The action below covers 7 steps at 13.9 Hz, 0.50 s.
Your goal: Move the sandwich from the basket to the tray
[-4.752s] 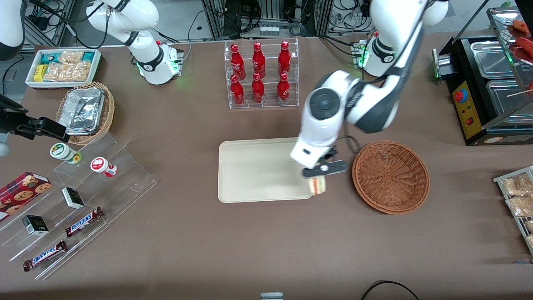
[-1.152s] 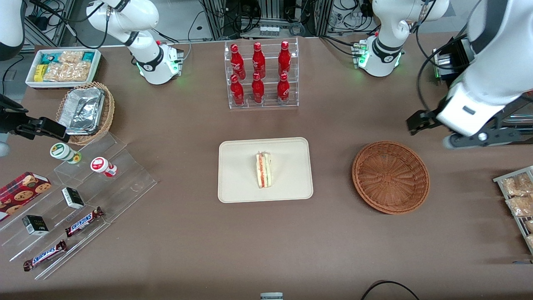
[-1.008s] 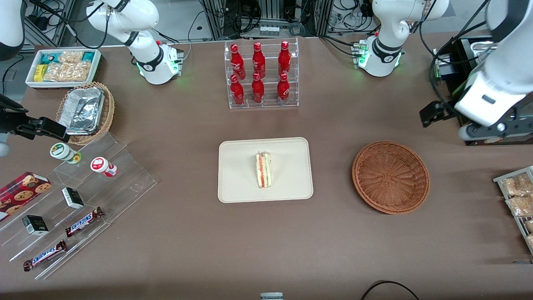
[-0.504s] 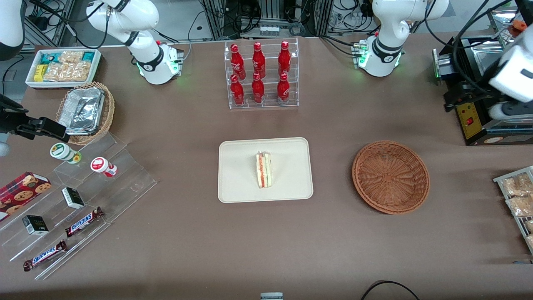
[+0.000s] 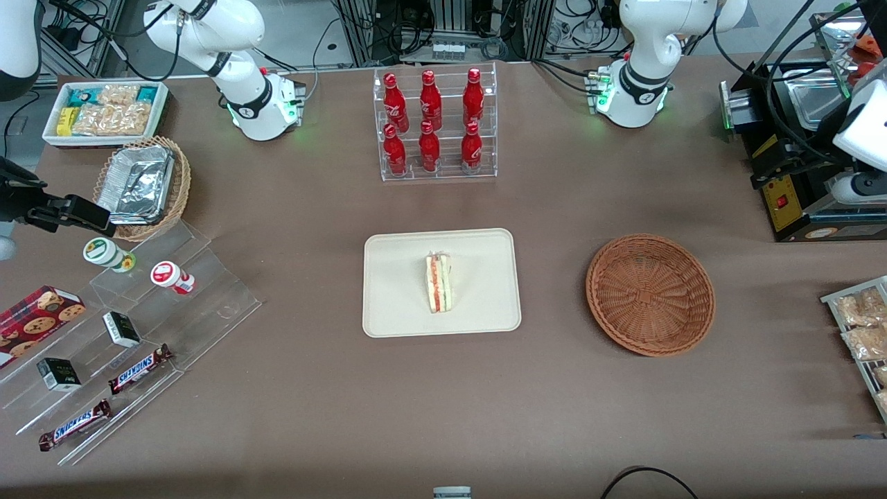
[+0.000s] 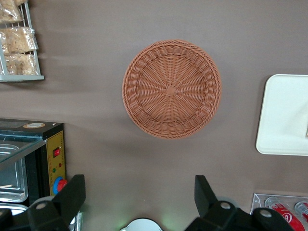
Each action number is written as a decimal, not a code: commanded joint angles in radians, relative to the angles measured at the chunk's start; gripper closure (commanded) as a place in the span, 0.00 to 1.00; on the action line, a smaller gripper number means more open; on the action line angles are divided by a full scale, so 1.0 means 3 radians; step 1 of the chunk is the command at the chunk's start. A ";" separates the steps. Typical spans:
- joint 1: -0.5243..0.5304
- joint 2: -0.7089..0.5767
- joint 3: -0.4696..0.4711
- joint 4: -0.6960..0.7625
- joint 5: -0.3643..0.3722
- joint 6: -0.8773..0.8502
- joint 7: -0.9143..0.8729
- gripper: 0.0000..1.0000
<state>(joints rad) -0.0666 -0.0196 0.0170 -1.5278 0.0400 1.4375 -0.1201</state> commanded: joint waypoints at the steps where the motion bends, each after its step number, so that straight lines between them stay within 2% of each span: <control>1: 0.0436 0.0014 -0.0342 0.0025 -0.0046 0.0025 0.0231 0.00; 7: 0.0406 0.0081 -0.0348 0.0153 -0.0103 0.0010 0.0257 0.00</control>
<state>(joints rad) 0.0463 -0.0150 -0.0785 -1.5172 0.0276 1.4446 -0.0594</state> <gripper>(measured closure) 0.000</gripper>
